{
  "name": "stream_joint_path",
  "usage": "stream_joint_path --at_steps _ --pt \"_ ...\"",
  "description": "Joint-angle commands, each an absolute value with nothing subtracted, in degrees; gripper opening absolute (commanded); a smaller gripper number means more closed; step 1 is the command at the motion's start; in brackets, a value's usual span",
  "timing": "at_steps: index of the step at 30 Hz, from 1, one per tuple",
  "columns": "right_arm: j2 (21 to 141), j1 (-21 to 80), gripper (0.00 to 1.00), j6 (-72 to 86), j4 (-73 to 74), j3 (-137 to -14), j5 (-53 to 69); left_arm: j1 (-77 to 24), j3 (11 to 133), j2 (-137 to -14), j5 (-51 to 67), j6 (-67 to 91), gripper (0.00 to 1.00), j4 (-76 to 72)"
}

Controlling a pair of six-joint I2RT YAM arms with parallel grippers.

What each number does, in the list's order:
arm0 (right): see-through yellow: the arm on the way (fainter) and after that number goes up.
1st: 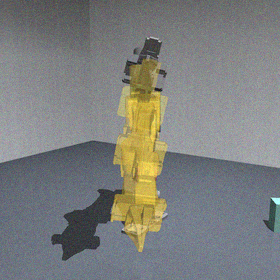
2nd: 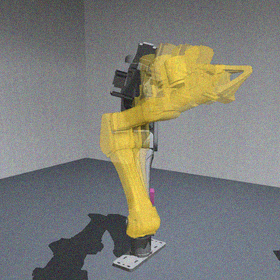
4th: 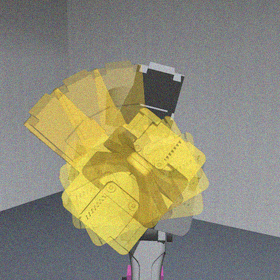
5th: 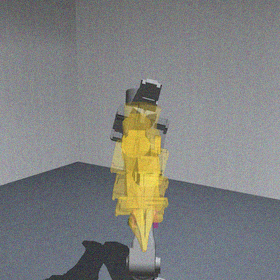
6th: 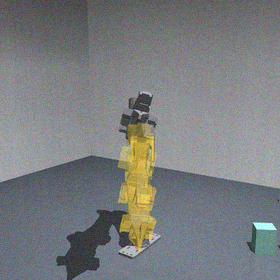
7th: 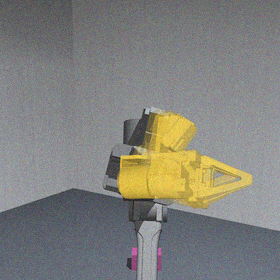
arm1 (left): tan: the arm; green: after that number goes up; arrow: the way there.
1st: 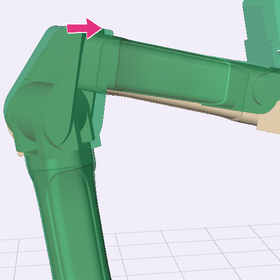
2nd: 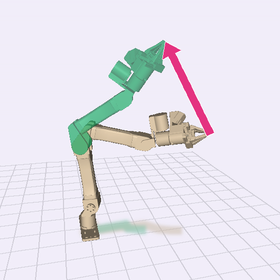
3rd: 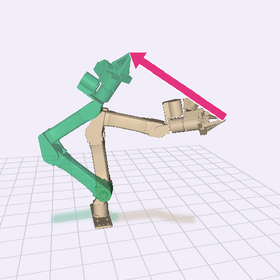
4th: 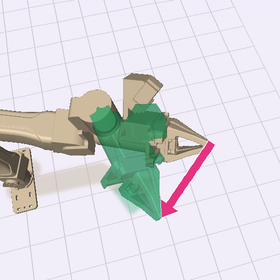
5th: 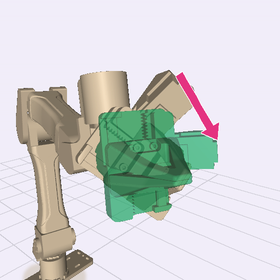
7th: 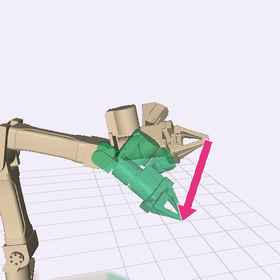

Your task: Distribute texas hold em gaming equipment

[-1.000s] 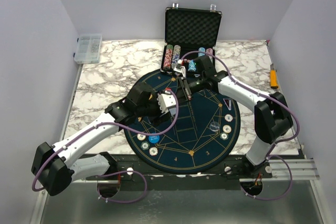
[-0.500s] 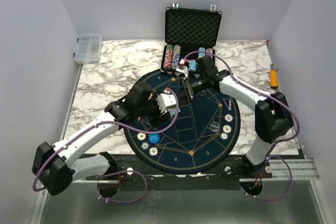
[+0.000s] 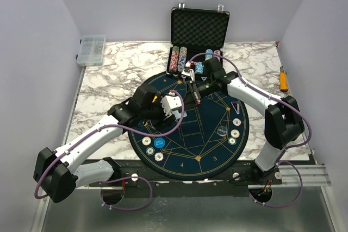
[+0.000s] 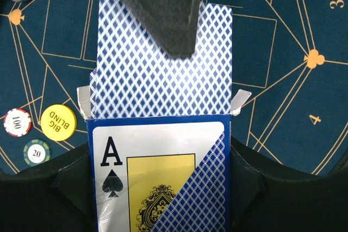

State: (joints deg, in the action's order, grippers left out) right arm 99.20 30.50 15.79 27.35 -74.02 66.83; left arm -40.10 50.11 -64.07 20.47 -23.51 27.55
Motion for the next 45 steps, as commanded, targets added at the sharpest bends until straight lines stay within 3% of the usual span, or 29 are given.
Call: stream_joint_path --at_steps 1,4,26,30,38,45 --pt "98.33 28.42 0.06 12.96 32.24 -74.72 65.52 -38.57 49.88 -61.08 22.06 -23.33 0.0 25.02" --pt "97.85 27.86 0.01 11.84 33.62 -75.35 66.51 -37.94 49.53 -60.92 22.06 -23.63 0.0 25.03" --pt "97.72 21.09 0.01 -10.37 55.68 -77.7 72.98 -30.34 46.48 -55.88 21.53 -20.15 0.0 23.97" --pt "100.97 25.68 0.01 -17.94 61.3 -77.23 70.99 -27.61 48.48 -55.12 20.81 -17.21 0.0 24.96" --pt "101.77 42.95 0.01 -11.2 46.52 -69.97 57.38 -20.08 49.88 -51.94 22.27 -14.65 0.0 29.87" --pt "107.03 51.98 0.01 -13.85 44.17 -69.72 49.17 -18.89 47.89 -47.89 22.46 -11.28 0.0 30.38"
